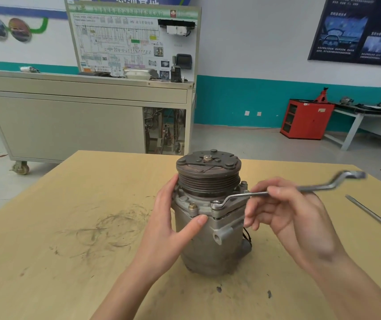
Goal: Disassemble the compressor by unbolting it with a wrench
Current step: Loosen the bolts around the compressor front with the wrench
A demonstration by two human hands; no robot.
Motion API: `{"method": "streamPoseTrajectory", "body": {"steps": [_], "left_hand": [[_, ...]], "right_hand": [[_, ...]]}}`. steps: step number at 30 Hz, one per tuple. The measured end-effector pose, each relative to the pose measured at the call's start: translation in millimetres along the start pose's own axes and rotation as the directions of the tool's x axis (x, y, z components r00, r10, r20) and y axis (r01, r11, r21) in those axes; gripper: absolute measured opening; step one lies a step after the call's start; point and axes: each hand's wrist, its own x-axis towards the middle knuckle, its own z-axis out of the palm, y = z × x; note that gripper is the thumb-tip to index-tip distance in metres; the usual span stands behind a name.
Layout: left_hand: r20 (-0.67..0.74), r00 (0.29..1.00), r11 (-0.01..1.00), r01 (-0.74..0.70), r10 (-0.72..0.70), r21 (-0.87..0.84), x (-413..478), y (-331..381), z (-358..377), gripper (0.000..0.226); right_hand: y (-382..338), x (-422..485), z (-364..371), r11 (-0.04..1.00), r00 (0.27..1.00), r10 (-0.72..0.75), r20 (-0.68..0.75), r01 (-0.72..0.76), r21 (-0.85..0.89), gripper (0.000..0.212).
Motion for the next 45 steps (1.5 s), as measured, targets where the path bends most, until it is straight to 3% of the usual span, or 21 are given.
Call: {"method": "streamPoseTrajectory", "body": {"steps": [3,5,8,11,17,20,22,24,28,30,32,34,37,45], "left_hand": [[-0.003,1.0,1.0,0.006,-0.006,-0.006,0.1,0.6,-0.1,0.077],[-0.003,1.0,1.0,0.008,-0.008,-0.009,0.1,0.9,-0.1,0.076],[-0.002,1.0,1.0,0.007,-0.007,-0.014,-0.1,0.1,-0.1,0.078],[0.0,1.0,1.0,0.009,-0.009,-0.013,-0.3,-0.6,0.6,0.079],[0.002,1.0,1.0,0.007,-0.007,-0.015,-0.1,-0.3,0.6,0.079],[0.0,1.0,1.0,0.002,-0.002,-0.019,-0.3,-0.5,0.7,0.079],[0.0,1.0,1.0,0.003,-0.003,-0.017,-0.2,-0.9,0.7,0.079],[0.0,1.0,1.0,0.007,-0.007,-0.018,-0.1,-1.0,0.7,0.079],[-0.001,1.0,1.0,0.009,-0.009,-0.024,0.0,-1.0,0.9,0.079],[0.0,1.0,1.0,0.009,-0.009,-0.025,-0.3,-1.5,0.8,0.079],[-0.002,1.0,1.0,0.008,-0.008,-0.022,-0.5,-2.0,0.8,0.079],[-0.003,1.0,1.0,0.006,-0.006,-0.02,-0.8,-1.7,0.9,0.078],[-0.003,1.0,1.0,0.006,-0.007,-0.011,-0.8,-0.9,1.0,0.078],[-0.003,1.0,1.0,0.006,-0.006,-0.014,-0.6,-0.2,1.1,0.08]], "right_hand": [[-2.4,26.0,-4.3,0.979,0.983,0.184,0.012,-0.184,0.089,0.014],[-4.0,33.7,-5.8,0.973,0.977,0.214,0.024,-0.215,0.08,0.015],[-6.9,25.6,-8.1,0.998,0.999,0.041,0.017,-0.041,-0.037,0.019],[-9.6,6.6,-4.2,0.948,0.984,-0.166,0.069,0.179,-0.262,0.025],[-4.9,-24.3,9.4,0.795,0.934,-0.29,0.211,0.357,-0.491,0.034],[2.8,-32.7,9.6,0.752,0.91,-0.336,0.244,0.415,-0.512,0.029],[6.6,-31.0,8.2,0.853,0.936,-0.32,0.146,0.352,-0.386,0.017],[7.9,-19.6,3.1,0.976,0.986,-0.168,0.02,0.169,-0.136,0.022],[4.3,18.6,-7.9,0.979,0.983,0.18,-0.04,-0.175,0.107,0.02],[1.7,28.3,-10.4,0.967,0.973,0.232,-0.017,-0.229,0.112,0.015],[-2.4,27.2,-10.6,0.986,0.988,0.15,-0.029,-0.147,0.08,0.015],[-7.0,16.4,-10.6,0.999,0.999,-0.026,-0.04,0.024,-0.037,0.025],[-9.0,-3.0,-2.3,0.924,0.962,-0.272,0.036,0.271,-0.271,0.032],[3.1,-33.8,5.0,0.707,0.894,-0.378,0.24,0.447,-0.548,0.032]]}}
